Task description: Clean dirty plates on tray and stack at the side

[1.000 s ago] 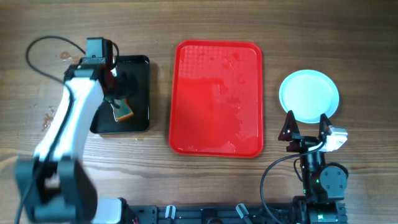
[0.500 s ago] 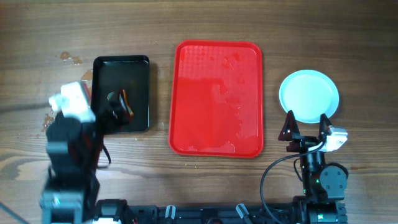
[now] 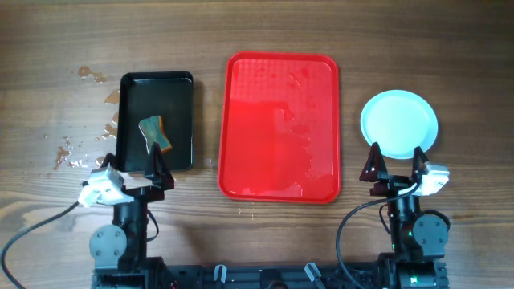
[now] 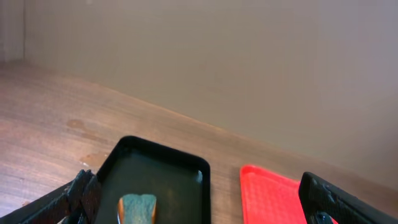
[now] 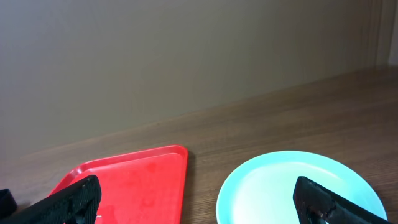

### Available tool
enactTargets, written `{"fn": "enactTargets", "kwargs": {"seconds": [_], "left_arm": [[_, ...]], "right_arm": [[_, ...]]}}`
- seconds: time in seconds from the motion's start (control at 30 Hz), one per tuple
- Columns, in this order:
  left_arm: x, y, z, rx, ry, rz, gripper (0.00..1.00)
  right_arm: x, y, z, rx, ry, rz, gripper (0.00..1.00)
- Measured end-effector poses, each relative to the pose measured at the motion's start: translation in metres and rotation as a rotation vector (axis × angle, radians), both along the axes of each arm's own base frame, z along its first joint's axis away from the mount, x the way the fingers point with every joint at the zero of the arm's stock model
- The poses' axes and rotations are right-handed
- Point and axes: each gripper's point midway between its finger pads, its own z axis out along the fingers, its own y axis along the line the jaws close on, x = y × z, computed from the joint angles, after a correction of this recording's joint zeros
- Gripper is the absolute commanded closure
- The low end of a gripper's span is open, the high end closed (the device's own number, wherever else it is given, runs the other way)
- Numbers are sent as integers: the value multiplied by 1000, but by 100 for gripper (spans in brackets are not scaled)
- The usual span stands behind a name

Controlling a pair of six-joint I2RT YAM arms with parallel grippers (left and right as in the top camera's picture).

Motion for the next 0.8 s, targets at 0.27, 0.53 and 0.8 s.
{"fn": "enactTargets", "kwargs": {"seconds": [0.27,0.53,0.8], "left_arm": [[10,-4,-53,-18,73,-16,0],[10,-4,-53,-22,73,-18,0],[10,-4,-53,-22,73,-18,0]], "right_arm": [[0,0,0,0,0,0,0],[0,0,0,0,0,0,0],[0,0,0,0,0,0,0]]}}
